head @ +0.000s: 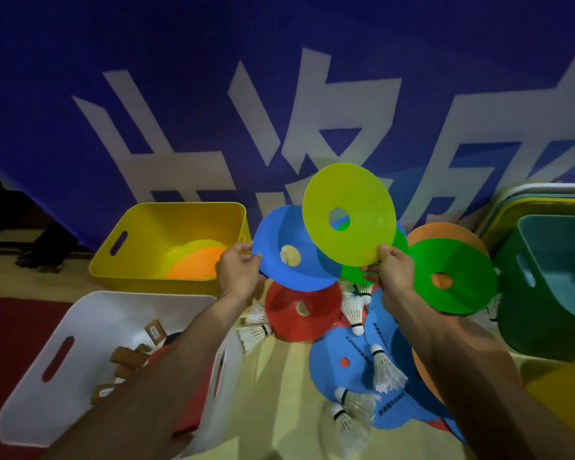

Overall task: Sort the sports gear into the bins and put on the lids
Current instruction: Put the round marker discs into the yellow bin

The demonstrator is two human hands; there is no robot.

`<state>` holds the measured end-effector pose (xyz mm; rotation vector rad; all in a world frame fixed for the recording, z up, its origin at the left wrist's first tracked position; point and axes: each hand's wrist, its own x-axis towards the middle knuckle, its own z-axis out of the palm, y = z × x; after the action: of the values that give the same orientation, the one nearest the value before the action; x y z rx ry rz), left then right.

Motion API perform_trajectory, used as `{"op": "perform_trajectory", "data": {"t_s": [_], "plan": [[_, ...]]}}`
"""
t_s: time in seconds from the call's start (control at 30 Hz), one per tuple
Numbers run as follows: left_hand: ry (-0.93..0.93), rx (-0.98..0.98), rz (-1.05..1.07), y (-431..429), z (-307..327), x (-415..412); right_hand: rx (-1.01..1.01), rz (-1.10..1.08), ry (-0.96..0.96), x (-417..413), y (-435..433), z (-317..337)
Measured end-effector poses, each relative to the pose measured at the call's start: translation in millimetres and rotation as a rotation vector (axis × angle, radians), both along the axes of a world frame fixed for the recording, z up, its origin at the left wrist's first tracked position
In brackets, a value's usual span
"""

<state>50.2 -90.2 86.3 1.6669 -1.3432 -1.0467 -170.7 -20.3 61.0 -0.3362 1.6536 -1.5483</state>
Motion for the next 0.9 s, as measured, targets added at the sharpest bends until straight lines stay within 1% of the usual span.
{"op": "perform_trajectory", "data": {"t_s": [0.1,0.23,0.33,0.47,0.63,0.9], "plan": [[0.072,-0.008,0.031,-17,21,23,-0.02,0.004,-0.027,17,-18,9],[0.22,0.013,0.056,-37,43,61,-0.048,0.045,-0.042,46,-42,24],[0.259,0.006,0.082,-51,50,91,-0.062,0.115,-0.034,73,-59,32],[0.262,0.044,0.092,-77,48,134,-0.062,0.167,-0.017,109,-84,39],[0.285,0.167,0.016,-110,35,176,-0.047,0.201,0.054,150,-108,44],[0.177,0.333,-0.068,-150,-9,206,-0.034,0.201,0.237,187,-117,46]]}}
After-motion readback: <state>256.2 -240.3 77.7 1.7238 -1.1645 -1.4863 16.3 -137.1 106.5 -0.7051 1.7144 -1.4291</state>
